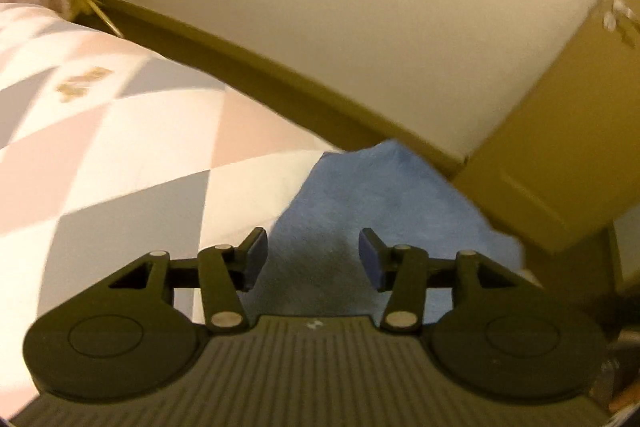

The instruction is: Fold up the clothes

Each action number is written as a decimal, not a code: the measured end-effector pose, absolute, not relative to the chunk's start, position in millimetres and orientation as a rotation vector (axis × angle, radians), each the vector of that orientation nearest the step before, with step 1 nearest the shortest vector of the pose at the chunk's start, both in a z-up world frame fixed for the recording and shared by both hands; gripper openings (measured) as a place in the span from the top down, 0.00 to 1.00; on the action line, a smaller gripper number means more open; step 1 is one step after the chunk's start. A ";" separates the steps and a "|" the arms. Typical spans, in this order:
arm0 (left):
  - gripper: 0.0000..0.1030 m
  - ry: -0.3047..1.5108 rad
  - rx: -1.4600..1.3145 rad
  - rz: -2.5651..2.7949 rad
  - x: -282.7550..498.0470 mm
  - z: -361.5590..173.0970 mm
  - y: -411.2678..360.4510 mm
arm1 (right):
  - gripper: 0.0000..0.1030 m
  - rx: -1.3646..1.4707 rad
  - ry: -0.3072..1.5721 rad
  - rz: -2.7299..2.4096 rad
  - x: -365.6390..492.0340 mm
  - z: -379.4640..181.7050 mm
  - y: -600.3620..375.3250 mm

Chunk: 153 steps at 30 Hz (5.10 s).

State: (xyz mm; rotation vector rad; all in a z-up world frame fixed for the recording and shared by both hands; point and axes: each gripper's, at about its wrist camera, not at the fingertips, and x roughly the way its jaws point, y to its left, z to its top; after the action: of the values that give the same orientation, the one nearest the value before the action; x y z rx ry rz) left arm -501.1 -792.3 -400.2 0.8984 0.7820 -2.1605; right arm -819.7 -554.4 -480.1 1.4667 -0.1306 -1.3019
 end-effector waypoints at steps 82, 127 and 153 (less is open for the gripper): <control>0.70 0.677 0.928 -1.744 -571.3 -481.3 -539.2 | 0.42 0.478 0.696 -1.249 -769.7 -464.6 -616.0; 0.01 0.479 0.677 -1.513 -504.3 -119.2 -298.1 | 0.01 0.704 0.512 -1.565 -709.5 -154.8 -288.6; 0.01 0.552 0.906 -1.763 -389.7 -142.4 -375.8 | 0.00 0.905 0.463 -1.750 -583.8 -151.7 -317.0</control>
State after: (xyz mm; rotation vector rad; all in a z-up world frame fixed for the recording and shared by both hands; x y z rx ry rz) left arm -389.7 -375.8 -142.4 0.9059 0.5516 -1.7633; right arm -583.8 -317.0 -151.7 0.9051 0.4635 -1.7498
